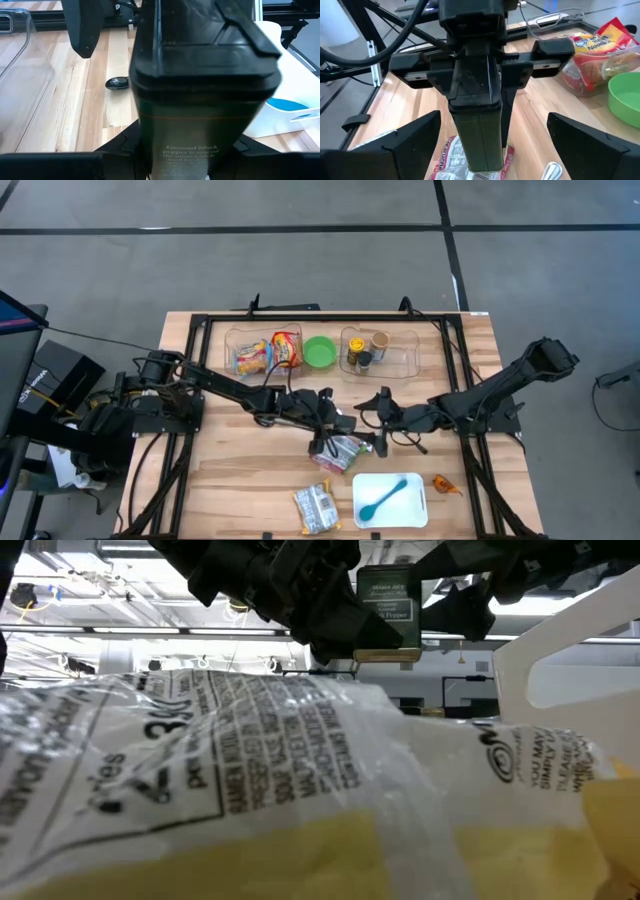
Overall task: Pick & Place Food Item
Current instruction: Put the black spice can in the right transparent bin
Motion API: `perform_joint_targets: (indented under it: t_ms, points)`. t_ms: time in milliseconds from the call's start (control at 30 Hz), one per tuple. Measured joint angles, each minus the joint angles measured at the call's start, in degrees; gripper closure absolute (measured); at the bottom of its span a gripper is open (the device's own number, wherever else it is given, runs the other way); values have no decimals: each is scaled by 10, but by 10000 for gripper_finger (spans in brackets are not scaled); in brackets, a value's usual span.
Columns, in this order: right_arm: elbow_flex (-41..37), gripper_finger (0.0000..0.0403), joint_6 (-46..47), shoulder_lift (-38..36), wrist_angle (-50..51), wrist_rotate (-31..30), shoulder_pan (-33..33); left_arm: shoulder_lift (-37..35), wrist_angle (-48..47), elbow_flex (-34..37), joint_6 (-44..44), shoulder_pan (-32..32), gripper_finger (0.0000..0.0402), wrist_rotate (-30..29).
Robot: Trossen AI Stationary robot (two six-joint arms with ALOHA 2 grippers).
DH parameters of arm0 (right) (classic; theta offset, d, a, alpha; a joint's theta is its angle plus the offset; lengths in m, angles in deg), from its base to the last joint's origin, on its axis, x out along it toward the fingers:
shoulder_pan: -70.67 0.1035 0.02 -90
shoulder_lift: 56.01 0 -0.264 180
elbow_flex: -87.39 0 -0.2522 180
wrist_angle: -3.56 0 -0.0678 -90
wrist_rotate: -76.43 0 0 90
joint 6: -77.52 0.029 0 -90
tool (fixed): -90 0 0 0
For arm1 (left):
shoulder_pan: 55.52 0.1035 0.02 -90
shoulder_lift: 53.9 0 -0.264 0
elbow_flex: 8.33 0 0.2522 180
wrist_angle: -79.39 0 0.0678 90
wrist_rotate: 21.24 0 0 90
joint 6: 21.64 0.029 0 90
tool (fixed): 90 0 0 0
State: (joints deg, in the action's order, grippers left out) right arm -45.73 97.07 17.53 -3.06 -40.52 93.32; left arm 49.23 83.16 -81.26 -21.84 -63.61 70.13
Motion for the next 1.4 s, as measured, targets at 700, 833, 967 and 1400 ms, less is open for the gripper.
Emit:
perform_joint_targets:
  t_ms: [700,833,967,1400]
  points:
    - [0,80,0,0,-23,0,0,0,0,0,-1,0,264,0]
    - [1,82,-4,0,-23,0,0,0,-27,0,-14,0,265,0]
    - [30,83,-5,0,30,0,-1,0,-32,0,-18,1,264,0]
    - [185,83,-6,4,290,73,-37,0,-58,0,-18,1,265,16]
